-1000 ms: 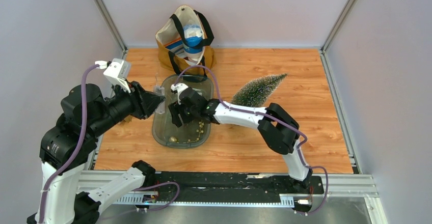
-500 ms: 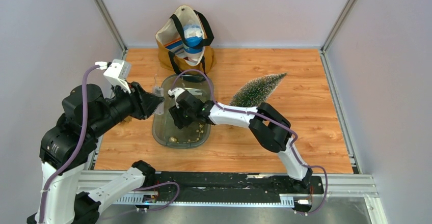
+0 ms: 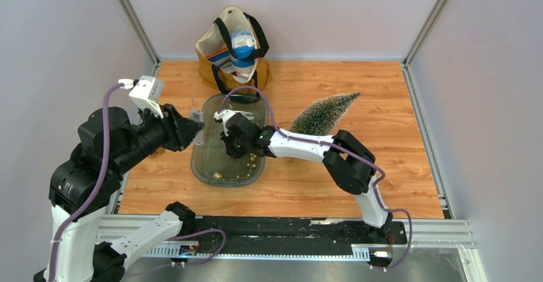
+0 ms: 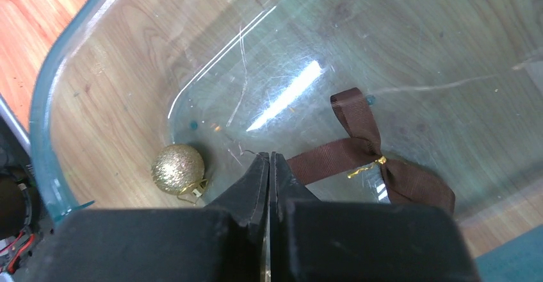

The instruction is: Decorate the small christmas tree

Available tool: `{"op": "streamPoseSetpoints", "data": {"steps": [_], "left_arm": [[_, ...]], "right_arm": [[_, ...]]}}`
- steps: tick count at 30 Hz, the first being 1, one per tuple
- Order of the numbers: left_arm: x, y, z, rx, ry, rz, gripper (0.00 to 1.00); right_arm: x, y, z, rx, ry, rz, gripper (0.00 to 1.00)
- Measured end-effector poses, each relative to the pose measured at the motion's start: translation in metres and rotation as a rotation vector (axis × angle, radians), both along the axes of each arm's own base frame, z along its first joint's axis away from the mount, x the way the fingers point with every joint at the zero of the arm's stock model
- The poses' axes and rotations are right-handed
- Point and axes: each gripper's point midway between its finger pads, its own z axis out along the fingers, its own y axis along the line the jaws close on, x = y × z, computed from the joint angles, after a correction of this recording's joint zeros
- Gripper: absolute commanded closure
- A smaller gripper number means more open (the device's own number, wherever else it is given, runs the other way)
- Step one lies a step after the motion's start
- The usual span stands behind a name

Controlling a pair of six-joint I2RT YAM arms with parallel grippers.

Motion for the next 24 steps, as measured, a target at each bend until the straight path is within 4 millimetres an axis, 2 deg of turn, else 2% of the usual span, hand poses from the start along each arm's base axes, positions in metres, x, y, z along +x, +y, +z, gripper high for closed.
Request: {"op": "streamPoseSetpoints", "data": {"steps": [4,7,9,11,16,20,24], "left_arm": [[-0.001,0.004,-0.004,0.015,0.008,0.015,0.92],[-0.002,0.008,-0.004,0.022,0.005,0.028,0.92],[-0.004,0.011,-0.003,0.02,-0.003,0.033,0.92],[-0.008,0.013,0.001,0.014,-0.02,0.034,0.92],[-0.02,0.016,0.017,-0.021,-0.087,0.008,0.92],[-0.029,0.012,0.031,-0.05,-0.148,-0.044,0.93],[-0.032,0.0,0.041,-0.064,-0.192,-0.123,0.94]], "right_arm": [[0.0,-0.005,0.022,0.015,-0.021,-0.007,1.0],[0.004,-0.013,0.054,0.03,-0.073,-0.029,1.0],[0.008,-0.02,0.084,0.047,-0.125,-0.046,1.0],[0.013,-0.024,0.117,0.073,-0.18,-0.062,1.0],[0.028,-0.046,0.227,0.179,-0.37,-0.125,1.0],[0.037,-0.077,0.317,0.26,-0.533,-0.212,1.0],[0.051,-0.117,0.391,0.305,-0.688,-0.329,1.0]]}}
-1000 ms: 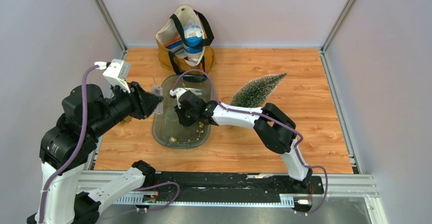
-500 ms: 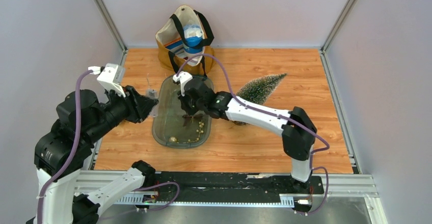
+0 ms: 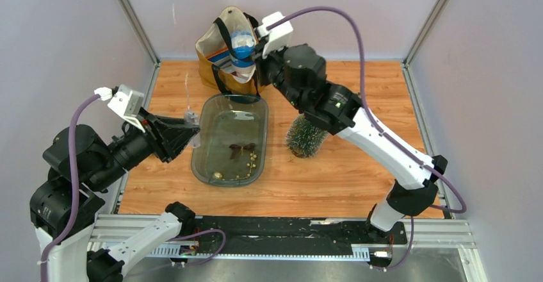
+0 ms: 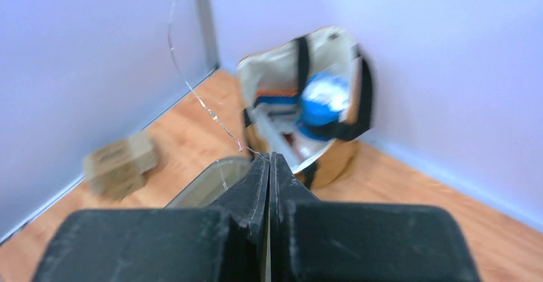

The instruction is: Decorate the small christmas tree

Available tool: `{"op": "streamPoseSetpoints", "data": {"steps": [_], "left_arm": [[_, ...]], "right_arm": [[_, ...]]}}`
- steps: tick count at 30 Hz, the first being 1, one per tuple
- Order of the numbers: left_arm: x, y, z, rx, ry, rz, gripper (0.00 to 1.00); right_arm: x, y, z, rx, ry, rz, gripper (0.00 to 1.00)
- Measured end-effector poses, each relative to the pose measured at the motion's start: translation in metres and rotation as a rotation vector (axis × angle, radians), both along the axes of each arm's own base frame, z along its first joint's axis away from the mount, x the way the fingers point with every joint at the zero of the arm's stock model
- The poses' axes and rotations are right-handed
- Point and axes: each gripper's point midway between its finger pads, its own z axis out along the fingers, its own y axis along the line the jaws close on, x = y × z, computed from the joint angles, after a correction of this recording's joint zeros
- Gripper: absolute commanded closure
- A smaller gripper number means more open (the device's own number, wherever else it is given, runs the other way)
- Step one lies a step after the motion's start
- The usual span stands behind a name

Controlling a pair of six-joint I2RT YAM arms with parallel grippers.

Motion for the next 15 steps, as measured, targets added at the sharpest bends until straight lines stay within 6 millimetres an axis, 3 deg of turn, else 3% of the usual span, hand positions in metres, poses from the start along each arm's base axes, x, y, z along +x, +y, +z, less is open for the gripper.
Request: {"op": "streamPoseSetpoints", "data": {"steps": [5,9,12,15], "left_arm": [[0.007,-0.024,0.006,0.005,-0.021,-0.108,0.94],[0.025,-0.046,-0.002,0.024,0.009,-0.172,0.96],[0.042,-0.063,-0.016,0.038,0.047,-0.205,0.96],[0.062,-0.077,-0.037,0.056,0.097,-0.213,0.97]], "right_arm": [[0.029,-0.06,0.059,0.03,-0.118,-0.203,1.0],[0.056,-0.128,0.095,0.03,-0.189,-0.408,1.0],[0.075,-0.175,0.104,0.013,-0.207,-0.533,1.0],[0.096,-0.225,0.092,-0.045,-0.184,-0.653,1.0]]}}
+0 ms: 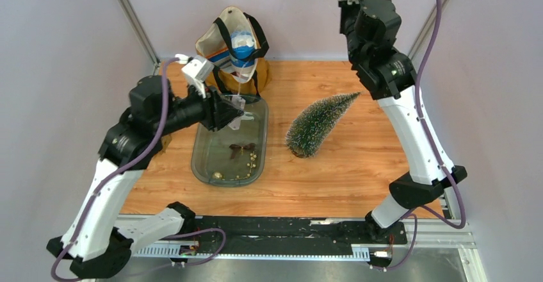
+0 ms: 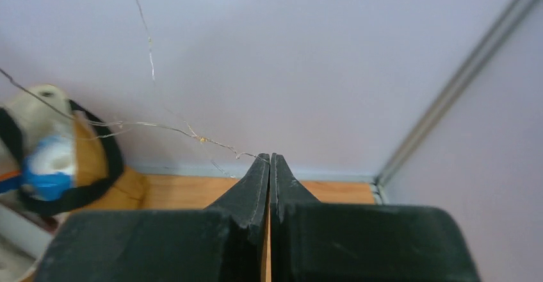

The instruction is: Decorate the small christmas tree

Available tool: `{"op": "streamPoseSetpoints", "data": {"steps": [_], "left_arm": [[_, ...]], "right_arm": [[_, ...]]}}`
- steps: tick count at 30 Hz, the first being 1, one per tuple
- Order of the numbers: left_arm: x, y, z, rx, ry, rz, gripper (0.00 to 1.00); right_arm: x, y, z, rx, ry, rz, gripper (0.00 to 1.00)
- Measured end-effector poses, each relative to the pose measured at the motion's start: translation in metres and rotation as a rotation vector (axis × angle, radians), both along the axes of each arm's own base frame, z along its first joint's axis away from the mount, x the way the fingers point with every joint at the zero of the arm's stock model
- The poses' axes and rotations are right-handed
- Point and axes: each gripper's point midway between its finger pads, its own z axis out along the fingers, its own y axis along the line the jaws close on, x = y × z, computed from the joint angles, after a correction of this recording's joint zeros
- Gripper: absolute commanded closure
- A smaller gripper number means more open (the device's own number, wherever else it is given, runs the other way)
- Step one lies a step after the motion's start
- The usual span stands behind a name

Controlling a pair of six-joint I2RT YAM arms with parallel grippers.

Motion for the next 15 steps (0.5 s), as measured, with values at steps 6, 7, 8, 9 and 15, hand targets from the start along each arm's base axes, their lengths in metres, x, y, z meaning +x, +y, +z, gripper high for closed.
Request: {"op": "streamPoseSetpoints", "data": {"steps": [6,7,8,9,15], "left_arm": [[0.046,-0.029,-0.041,0.05,0.1,-0.002,0.99],[0.053,-0.033,-0.05,0.058,0.117,0.0,0.98],[0.056,-0.035,-0.056,0.064,0.13,0.001,0.99],[0.061,-0.038,-0.064,0.071,0.146,0.003,0.99],[0.084,-0.049,-0.087,0.091,0.187,0.024,1.0]], "right_arm": [[0.029,-0.093,-0.077,-0.031,0.194,-0.159,1.0],[0.03,-0.111,-0.092,-0.019,0.228,-0.185,1.0],[0.03,-0.131,-0.108,-0.003,0.267,-0.212,1.0],[0.028,-0.145,-0.12,0.014,0.296,-0.233,1.0],[0.006,-0.199,-0.166,0.13,0.403,-0.302,1.0]]}}
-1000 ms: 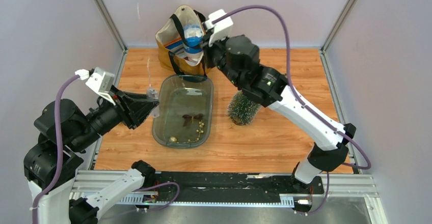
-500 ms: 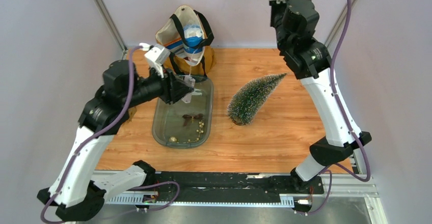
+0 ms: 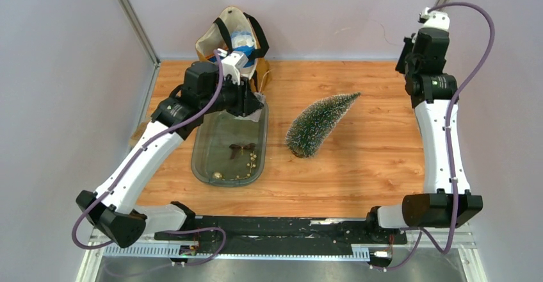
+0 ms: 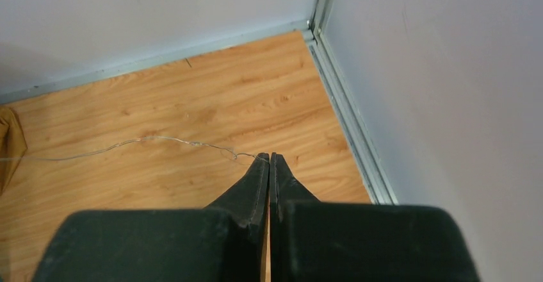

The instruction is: Decorate the small christmas tree

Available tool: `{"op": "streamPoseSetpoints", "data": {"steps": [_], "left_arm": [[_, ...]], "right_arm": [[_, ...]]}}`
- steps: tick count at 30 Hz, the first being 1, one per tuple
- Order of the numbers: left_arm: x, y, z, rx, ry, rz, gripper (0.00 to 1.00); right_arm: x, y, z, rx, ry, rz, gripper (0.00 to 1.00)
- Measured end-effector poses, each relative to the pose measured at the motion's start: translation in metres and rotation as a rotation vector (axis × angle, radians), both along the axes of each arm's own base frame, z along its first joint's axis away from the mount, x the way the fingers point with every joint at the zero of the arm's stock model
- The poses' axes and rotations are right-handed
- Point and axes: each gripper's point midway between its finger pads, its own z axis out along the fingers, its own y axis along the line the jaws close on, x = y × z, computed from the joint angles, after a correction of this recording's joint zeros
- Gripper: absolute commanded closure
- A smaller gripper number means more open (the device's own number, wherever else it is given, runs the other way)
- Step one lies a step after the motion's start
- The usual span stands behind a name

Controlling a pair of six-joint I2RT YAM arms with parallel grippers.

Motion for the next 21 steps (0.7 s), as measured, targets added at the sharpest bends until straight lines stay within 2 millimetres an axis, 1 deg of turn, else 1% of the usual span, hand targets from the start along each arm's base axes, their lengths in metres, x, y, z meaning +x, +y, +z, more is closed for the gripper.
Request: {"op": "streamPoseSetpoints", "data": {"steps": [5,8,11,13,15,16,21], "left_arm": [[0.02,-0.008,-0.034,0.041,0.066,0.022,1.0],[0.029,-0.015,-0.059,0.066,0.118,0.024,1.0],[0.032,-0.017,-0.091,0.092,0.187,0.033,1.0],[0.032,-0.017,-0.105,0.106,0.223,0.038,1.0],[0.032,-0.018,-0.114,0.111,0.246,0.044,1.0],[0.031,-0.018,-0.117,0.11,0.254,0.047,1.0],[0.032,-0.02,-0.125,0.093,0.274,0.067,1.0]], "right_arm": [[-0.022,-0.014,-0.049,0.092,0.089,-0.037,1.0],[-0.034,-0.02,-0.095,0.15,0.184,-0.062,1.0],[-0.047,-0.025,-0.141,0.202,0.283,-0.097,1.0],[-0.057,-0.026,-0.164,0.237,0.334,-0.119,1.0],[-0.068,-0.025,-0.18,0.269,0.365,-0.14,1.0],[-0.074,-0.024,-0.184,0.285,0.37,-0.148,1.0],[-0.094,-0.018,-0.186,0.336,0.336,-0.171,1.0]]}}
